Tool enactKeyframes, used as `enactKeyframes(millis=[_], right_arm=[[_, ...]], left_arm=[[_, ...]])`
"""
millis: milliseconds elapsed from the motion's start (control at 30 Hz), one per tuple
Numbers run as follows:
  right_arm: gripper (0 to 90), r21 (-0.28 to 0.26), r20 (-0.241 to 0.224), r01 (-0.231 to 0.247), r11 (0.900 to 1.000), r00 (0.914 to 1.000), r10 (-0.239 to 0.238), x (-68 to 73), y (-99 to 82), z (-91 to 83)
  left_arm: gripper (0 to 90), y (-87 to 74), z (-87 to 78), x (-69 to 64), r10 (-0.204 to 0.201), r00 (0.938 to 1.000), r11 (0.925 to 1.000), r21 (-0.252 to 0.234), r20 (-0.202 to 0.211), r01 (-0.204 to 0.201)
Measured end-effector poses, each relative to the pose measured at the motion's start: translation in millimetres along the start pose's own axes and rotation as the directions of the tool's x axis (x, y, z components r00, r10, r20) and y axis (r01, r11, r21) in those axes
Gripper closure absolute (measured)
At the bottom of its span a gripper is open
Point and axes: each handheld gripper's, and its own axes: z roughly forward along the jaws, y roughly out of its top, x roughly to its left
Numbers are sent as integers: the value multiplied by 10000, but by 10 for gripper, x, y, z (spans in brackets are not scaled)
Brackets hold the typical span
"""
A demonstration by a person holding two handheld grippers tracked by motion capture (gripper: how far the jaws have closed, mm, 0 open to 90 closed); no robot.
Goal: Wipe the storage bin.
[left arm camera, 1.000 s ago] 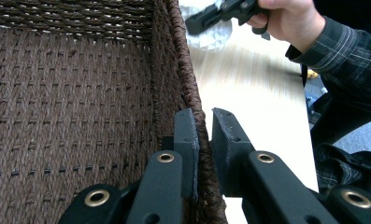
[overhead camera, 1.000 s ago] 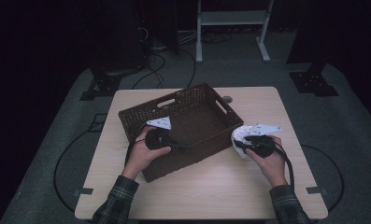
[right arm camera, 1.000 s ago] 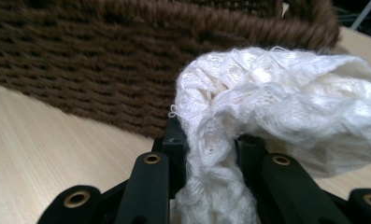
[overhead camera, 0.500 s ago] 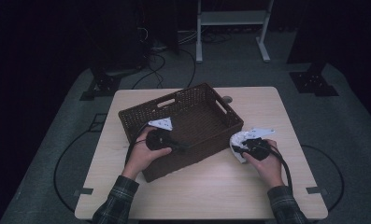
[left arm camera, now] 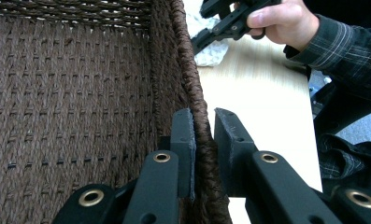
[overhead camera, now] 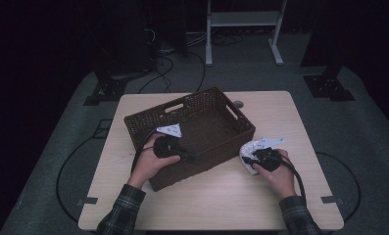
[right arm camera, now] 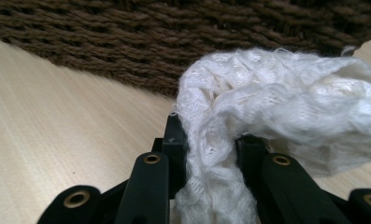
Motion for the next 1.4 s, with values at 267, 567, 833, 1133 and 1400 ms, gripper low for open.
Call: enactKeyframes(millis=[267, 567, 833, 1133, 1400], right_arm=[[711, -756, -15, 442, 9962, 9990, -444, 143, 130, -213], [712, -1548, 177, 794, 9848, 9968, -775, 218, 262, -436], [713, -1962, 169, 675, 9782, 9977, -655, 194, 338, -461], [717, -1455, 113, 404, 9885, 9992, -392, 144, 282, -235], [718, -1014, -114, 168, 9947, 9998, -181, 109, 225, -110]], left_arm=[[771, -1, 0, 3, -8, 10000, 10000, 10, -5, 8], [770, -1, 1, 2, 9, 10000, 10000, 10, -20, -9], [770, 0, 1, 0, 27, 10000, 10000, 24, -31, -27], [769, 1, 0, 0, 40, 10000, 10000, 49, -34, -40], [767, 0, 3, -3, 55, 10000, 9999, 91, -57, -54]])
